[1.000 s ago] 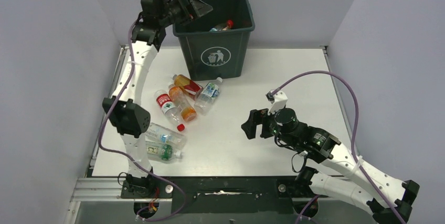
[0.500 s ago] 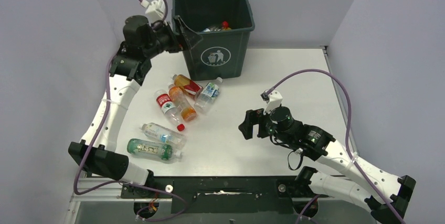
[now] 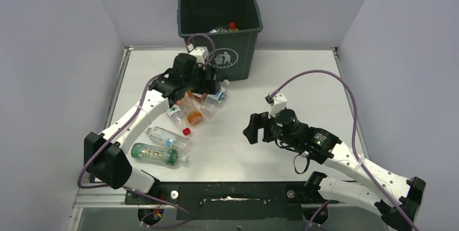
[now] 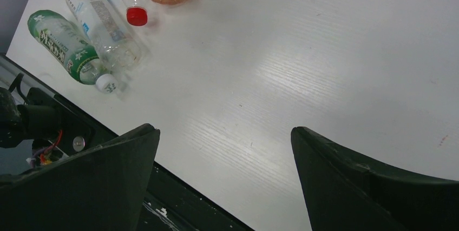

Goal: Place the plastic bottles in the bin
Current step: Pick up the plastic bottle at the center of the board.

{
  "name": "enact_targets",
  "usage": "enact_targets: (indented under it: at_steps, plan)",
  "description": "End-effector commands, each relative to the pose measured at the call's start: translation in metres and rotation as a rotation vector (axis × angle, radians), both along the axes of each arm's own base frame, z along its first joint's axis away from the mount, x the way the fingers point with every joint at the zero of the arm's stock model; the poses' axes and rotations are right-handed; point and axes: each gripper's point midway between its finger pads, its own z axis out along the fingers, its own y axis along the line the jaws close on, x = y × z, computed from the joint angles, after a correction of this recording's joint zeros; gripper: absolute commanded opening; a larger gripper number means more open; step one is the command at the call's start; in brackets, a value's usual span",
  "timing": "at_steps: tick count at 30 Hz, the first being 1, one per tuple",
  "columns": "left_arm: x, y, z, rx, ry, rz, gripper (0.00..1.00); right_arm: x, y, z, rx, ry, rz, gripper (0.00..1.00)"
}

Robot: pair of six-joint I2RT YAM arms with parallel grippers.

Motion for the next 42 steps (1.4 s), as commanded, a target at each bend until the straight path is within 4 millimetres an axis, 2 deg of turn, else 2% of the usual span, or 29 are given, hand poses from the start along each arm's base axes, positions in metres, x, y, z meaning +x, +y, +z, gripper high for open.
enact_targets:
  at_steps: [1,5,11,24,34,42]
  plan:
    - [0.010,0.005,-0.008,0.073,-0.101,0.020,0.85,0.001,0.008,0.023,0.089,-0.042,0.001,0.98]
    - [0.004,-0.006,-0.031,0.102,-0.095,-0.006,0.85,-0.002,0.007,0.022,0.104,-0.034,-0.002,0.98]
    - [0.004,-0.010,-0.059,0.126,-0.065,-0.025,0.85,-0.005,0.005,0.017,0.115,-0.020,-0.014,0.98]
    - [0.010,-0.011,-0.102,0.217,0.002,-0.059,0.86,-0.006,0.005,0.014,0.112,-0.025,-0.010,0.98]
    - [0.016,-0.014,-0.131,0.261,0.038,-0.084,0.86,-0.008,0.003,0.013,0.123,-0.022,-0.013,0.98]
    - [0.024,-0.011,-0.138,0.311,0.042,-0.079,0.86,-0.009,0.002,0.016,0.122,-0.026,-0.016,0.98]
